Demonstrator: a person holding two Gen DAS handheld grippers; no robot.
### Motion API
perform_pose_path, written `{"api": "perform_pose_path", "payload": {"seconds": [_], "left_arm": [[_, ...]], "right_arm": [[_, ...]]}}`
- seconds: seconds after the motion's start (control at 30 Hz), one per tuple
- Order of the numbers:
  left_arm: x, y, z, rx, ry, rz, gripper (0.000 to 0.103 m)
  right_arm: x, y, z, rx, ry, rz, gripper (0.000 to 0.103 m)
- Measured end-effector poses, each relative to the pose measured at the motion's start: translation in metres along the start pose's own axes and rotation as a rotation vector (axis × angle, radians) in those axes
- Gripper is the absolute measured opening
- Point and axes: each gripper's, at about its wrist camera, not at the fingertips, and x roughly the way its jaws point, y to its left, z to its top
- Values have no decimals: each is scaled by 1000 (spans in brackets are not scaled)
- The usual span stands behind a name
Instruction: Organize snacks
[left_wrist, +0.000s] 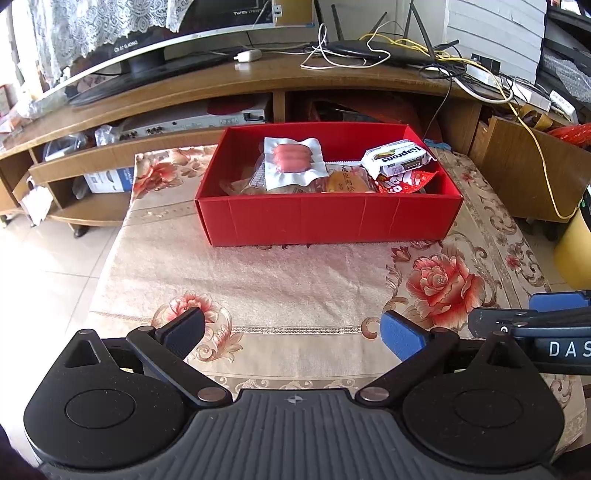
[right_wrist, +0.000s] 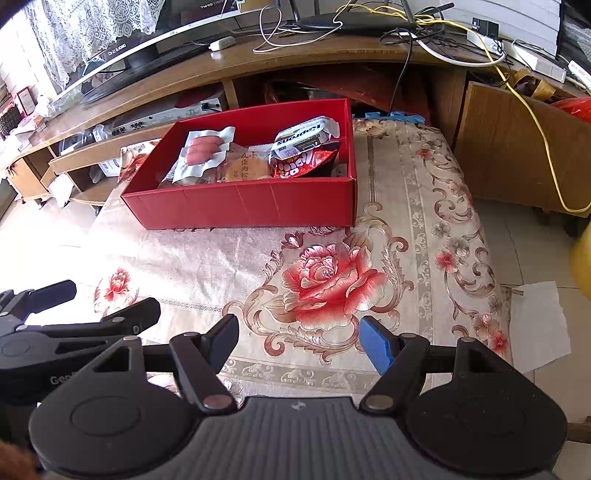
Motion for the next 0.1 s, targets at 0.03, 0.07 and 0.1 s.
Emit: {"api": "perform_pose_path", "payload": {"seconds": [0.03,0.07,0.1], "left_arm": [[0,0,0,-3,2,0,103],[1,1,0,-5,3,-2,103],[1,1,0,-8,5,-2,103]], "right_arm": [[0,0,0,1,0,1,69],[0,0,0,0,0,0,69],[0,0,0,-1,0,0,69]]}}
